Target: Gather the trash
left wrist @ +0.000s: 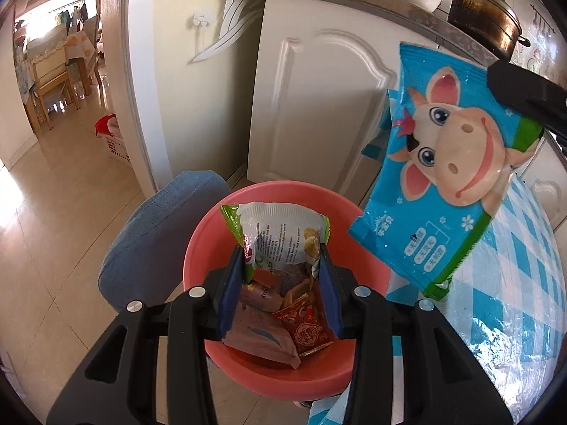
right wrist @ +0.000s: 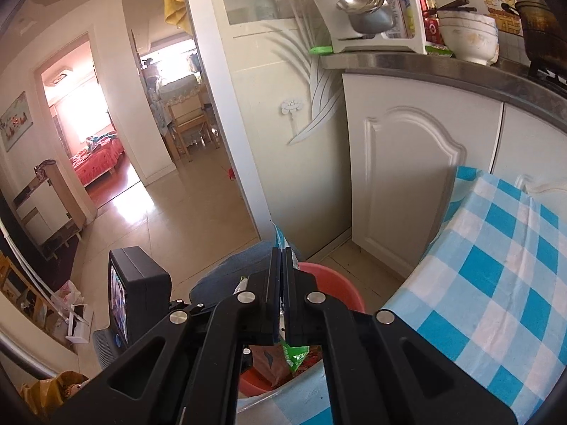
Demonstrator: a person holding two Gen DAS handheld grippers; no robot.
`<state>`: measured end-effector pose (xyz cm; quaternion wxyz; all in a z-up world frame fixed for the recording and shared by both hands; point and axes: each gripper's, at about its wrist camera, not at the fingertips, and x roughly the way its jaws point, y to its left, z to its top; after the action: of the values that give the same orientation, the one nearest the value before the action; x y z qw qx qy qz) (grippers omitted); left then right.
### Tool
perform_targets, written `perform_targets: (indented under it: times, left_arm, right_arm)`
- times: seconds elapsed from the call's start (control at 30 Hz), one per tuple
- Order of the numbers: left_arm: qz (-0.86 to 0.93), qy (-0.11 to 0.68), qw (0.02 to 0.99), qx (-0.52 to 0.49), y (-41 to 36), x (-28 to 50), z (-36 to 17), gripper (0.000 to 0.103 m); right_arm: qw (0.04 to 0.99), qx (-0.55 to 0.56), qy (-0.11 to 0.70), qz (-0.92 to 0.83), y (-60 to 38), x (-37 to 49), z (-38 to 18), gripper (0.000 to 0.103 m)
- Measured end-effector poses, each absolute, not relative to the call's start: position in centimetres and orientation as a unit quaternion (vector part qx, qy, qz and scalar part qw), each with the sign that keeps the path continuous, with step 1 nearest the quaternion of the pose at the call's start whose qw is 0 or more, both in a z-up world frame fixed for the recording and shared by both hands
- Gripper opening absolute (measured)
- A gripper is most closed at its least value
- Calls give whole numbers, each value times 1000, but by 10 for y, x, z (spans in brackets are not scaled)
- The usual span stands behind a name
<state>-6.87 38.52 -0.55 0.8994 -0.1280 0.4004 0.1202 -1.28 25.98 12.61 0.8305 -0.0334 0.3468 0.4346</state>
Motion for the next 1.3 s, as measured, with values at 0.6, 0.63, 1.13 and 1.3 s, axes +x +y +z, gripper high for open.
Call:
perform_targets:
  times: [0.6, 0.63, 1.13, 1.3]
  left_arm:
    - [109, 449, 881, -99, 381, -48, -30, 42]
    - [109, 452, 880, -95, 380, -48, -31, 42]
    - [133, 460, 877, -48, 372, -43, -35, 75]
    - [143, 450, 881, -22, 368, -44, -28, 87]
  right_arm:
    - [808, -26, 409, 423, 272, 7, 77, 2]
    - [807, -28, 411, 422, 273, 8, 74, 2]
    - [828, -9, 402, 392, 245, 6, 77, 18]
    - [844, -4, 382, 376, 225, 0, 85, 60]
